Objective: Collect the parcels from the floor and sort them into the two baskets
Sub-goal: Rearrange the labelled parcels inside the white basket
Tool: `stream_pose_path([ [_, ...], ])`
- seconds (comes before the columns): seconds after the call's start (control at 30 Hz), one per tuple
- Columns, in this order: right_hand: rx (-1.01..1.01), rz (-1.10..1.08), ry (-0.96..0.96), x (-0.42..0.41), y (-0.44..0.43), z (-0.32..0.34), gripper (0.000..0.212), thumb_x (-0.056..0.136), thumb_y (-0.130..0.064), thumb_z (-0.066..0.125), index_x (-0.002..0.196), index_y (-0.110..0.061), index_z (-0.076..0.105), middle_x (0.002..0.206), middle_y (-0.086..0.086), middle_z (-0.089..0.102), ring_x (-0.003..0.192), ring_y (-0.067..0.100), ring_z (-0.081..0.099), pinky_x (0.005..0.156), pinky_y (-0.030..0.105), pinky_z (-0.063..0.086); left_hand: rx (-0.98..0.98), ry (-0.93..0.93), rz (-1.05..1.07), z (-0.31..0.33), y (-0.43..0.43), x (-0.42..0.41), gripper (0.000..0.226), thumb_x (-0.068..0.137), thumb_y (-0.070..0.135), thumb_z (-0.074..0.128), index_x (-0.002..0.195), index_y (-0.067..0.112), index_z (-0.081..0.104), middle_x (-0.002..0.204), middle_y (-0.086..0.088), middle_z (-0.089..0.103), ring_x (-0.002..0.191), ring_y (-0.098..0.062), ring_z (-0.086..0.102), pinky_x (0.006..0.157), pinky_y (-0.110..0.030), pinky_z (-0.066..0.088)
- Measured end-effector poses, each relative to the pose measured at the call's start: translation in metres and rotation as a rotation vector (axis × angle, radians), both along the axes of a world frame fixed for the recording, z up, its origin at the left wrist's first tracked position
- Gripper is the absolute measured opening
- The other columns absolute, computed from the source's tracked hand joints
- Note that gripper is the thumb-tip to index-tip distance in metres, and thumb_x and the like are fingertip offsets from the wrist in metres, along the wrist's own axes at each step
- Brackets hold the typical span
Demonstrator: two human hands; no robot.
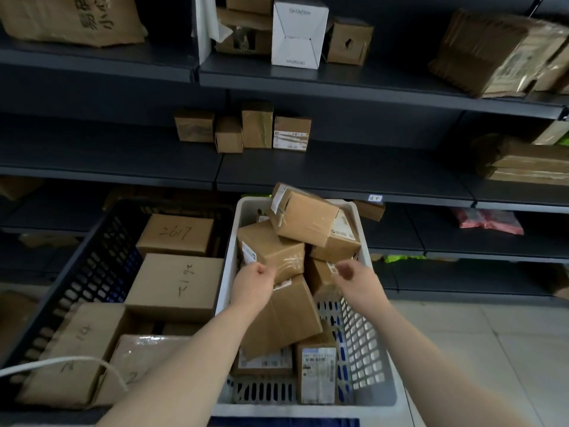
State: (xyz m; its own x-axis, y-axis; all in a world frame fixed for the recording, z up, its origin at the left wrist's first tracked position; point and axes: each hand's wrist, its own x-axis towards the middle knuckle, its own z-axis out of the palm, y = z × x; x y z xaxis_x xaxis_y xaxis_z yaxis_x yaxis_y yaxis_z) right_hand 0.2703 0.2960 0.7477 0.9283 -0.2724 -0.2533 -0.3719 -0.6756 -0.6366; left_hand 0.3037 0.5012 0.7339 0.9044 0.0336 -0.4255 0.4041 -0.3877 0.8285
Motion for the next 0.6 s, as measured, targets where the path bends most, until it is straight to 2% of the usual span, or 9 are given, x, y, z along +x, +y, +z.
stream_pose_path([
  [0.07, 0.016, 0.033, 0.105, -0.014, 0.001, -0.019, 0.036, 0.092, -0.027, 0.063, 0.127, -0.018, 0.060, 0.117, -0.003, 0.065, 0.106, 0.013, 0.062, 0.092, 0.031, 0.052, 0.108, 0.031, -0.010, -0.015, 0.002, -0.016, 0.025, 0.096, 0.034, 0.049, 0.076, 0.019, 0.054, 0.074, -0.001, 0.057, 0.068, -0.018, 0.055, 0.068, -0.033, 0.045],
  [0.1, 0.025, 0.047, 0.151, -0.019, 0.002, -0.026, 0.038, 0.092, -0.026, 0.063, 0.129, -0.018, 0.059, 0.120, -0.002, 0.065, 0.108, 0.014, 0.061, 0.093, 0.030, 0.051, 0.158, 0.063, -0.008, -0.022, 0.003, -0.023, 0.020, 0.096, 0.032, 0.049, 0.081, 0.020, 0.056, 0.080, 0.000, 0.058, 0.073, -0.017, 0.056, 0.070, -0.032, 0.044],
  [0.13, 0.032, 0.062, 0.187, -0.023, 0.004, -0.033, 0.039, 0.093, -0.026, 0.062, 0.132, -0.017, 0.058, 0.125, -0.001, 0.064, 0.112, 0.015, 0.060, 0.095, 0.029, 0.048, 0.192, 0.105, -0.008, -0.028, 0.005, -0.028, 0.017, 0.095, 0.031, 0.050, 0.096, 0.018, 0.060, 0.095, -0.003, 0.060, 0.083, -0.019, 0.058, 0.076, -0.032, 0.045],
  [0.2, 0.065, 0.083, 0.232, -0.028, 0.010, -0.043, 0.043, 0.095, -0.024, 0.059, 0.137, -0.014, 0.054, 0.134, 0.002, 0.060, 0.120, 0.017, 0.056, 0.099, 0.028, 0.043, 0.271, 0.203, 0.018, -0.039, 0.010, -0.034, 0.048, 0.093, 0.032, 0.052, 0.136, 0.011, 0.045, 0.134, -0.011, 0.046, 0.112, -0.029, 0.054, 0.089, -0.037, 0.047],
  [0.23, 0.085, 0.090, 0.248, -0.029, 0.014, -0.047, 0.045, 0.097, -0.024, 0.057, 0.140, -0.013, 0.051, 0.137, 0.003, 0.058, 0.123, 0.018, 0.055, 0.100, 0.028, 0.042, 0.298, 0.236, 0.033, -0.041, 0.012, -0.036, 0.057, 0.093, 0.031, 0.052, 0.143, 0.009, 0.036, 0.142, -0.014, 0.036, 0.119, -0.033, 0.050, 0.094, -0.039, 0.047],
  [0.37, 0.189, 0.129, 0.288, -0.028, 0.027, -0.060, 0.050, 0.099, -0.017, 0.051, 0.148, -0.012, 0.039, 0.144, 0.005, 0.050, 0.126, 0.021, 0.051, 0.099, 0.025, 0.042, 0.385, 0.223, -0.040, -0.045, 0.010, -0.041, 0.059, 0.092, 0.027, 0.049, 0.147, 0.015, 0.030, 0.148, -0.014, 0.021, 0.131, -0.033, 0.037, 0.104, -0.042, 0.042],
  [0.43, 0.209, 0.122, 0.296, -0.026, 0.031, -0.066, 0.053, 0.099, -0.016, 0.051, 0.150, -0.014, 0.036, 0.142, 0.006, 0.052, 0.122, 0.021, 0.054, 0.098, 0.026, 0.045, 0.434, 0.256, -0.105, -0.043, 0.006, -0.042, 0.064, 0.095, 0.023, 0.045, 0.153, 0.020, 0.019, 0.154, -0.016, 0.010, 0.136, -0.033, 0.032, 0.107, -0.039, 0.039],
  [0.5, 0.186, 0.105, 0.291, -0.025, 0.032, -0.069, 0.052, 0.099, -0.016, 0.051, 0.149, -0.015, 0.037, 0.138, 0.006, 0.055, 0.110, 0.018, 0.056, 0.091, 0.027, 0.047, 0.481, 0.287, -0.160, -0.038, 0.002, -0.043, 0.068, 0.097, 0.021, 0.042, 0.155, 0.024, 0.005, 0.157, -0.017, 0.002, 0.134, -0.033, 0.036, 0.100, -0.033, 0.041],
  [0.6, 0.187, 0.093, 0.321, -0.027, 0.027, -0.071, 0.048, 0.099, -0.012, 0.049, 0.146, -0.014, 0.041, 0.134, 0.006, 0.057, 0.099, 0.014, 0.054, 0.084, 0.026, 0.049, 0.480, 0.316, -0.169, -0.036, -0.001, -0.041, 0.074, 0.098, 0.020, 0.041, 0.154, 0.026, -0.006, 0.156, -0.019, 0.007, 0.132, -0.034, 0.036, 0.093, -0.031, 0.041],
])
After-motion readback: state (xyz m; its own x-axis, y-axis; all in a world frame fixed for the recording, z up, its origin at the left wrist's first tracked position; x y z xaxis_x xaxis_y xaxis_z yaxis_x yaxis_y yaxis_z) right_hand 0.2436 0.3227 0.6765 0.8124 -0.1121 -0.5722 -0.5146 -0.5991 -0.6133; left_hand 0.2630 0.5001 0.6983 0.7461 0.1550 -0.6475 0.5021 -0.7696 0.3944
